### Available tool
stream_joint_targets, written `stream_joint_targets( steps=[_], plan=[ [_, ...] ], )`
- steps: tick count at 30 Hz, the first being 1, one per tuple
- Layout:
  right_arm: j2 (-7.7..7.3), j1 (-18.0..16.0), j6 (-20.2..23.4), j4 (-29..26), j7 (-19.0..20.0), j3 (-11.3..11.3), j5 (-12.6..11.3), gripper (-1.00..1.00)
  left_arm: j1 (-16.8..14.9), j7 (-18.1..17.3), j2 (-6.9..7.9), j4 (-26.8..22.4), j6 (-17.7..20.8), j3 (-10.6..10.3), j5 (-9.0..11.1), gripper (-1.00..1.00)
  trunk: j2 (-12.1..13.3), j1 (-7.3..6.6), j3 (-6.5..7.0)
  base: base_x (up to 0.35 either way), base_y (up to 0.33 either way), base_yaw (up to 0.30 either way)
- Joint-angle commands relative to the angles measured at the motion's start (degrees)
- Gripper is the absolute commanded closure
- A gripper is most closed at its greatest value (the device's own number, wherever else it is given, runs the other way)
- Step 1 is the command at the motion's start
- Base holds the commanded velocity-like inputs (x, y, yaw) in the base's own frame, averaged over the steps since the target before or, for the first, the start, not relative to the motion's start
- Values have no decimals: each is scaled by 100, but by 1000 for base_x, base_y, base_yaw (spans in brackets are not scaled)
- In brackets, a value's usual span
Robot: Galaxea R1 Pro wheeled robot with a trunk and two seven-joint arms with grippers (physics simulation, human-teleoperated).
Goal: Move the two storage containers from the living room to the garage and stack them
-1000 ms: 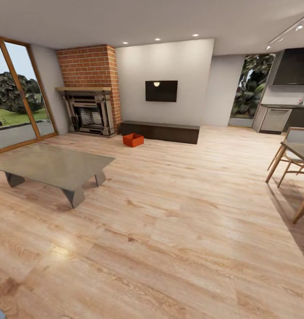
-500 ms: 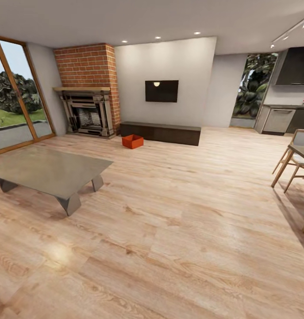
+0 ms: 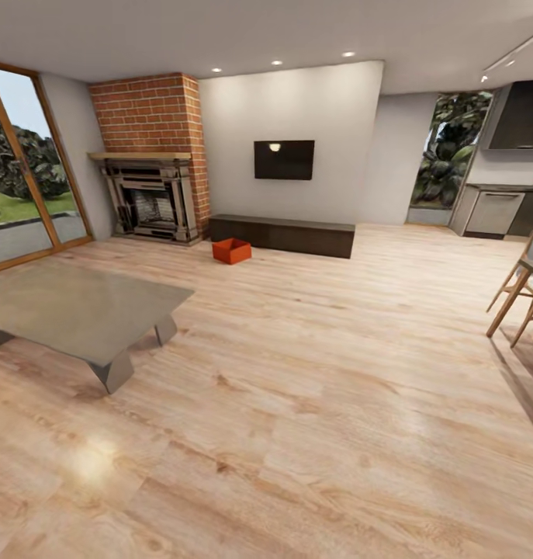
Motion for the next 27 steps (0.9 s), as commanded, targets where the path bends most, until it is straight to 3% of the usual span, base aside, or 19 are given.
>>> stream_joint_targets(
  steps=[1, 8, 27],
  plan=[
    [5, -6, -39, 16, -6, 48, -54, -100, -2, 15, -1, -3, 17, -7, 53, -100, -2, 3, -5, 322, 0, -107],
    [1, -7, -47, 16, -6, 48, -54, -100, -3, 15, -1, -3, 17, -7, 53, -100, -2, 3, -5, 322, 0, -145],
    [-1, -7, -38, 16, -6, 48, -54, -100, -3, 15, -1, -3, 17, -7, 52, -100, -2, 3, -5, 322, 0, -3]
  ],
)
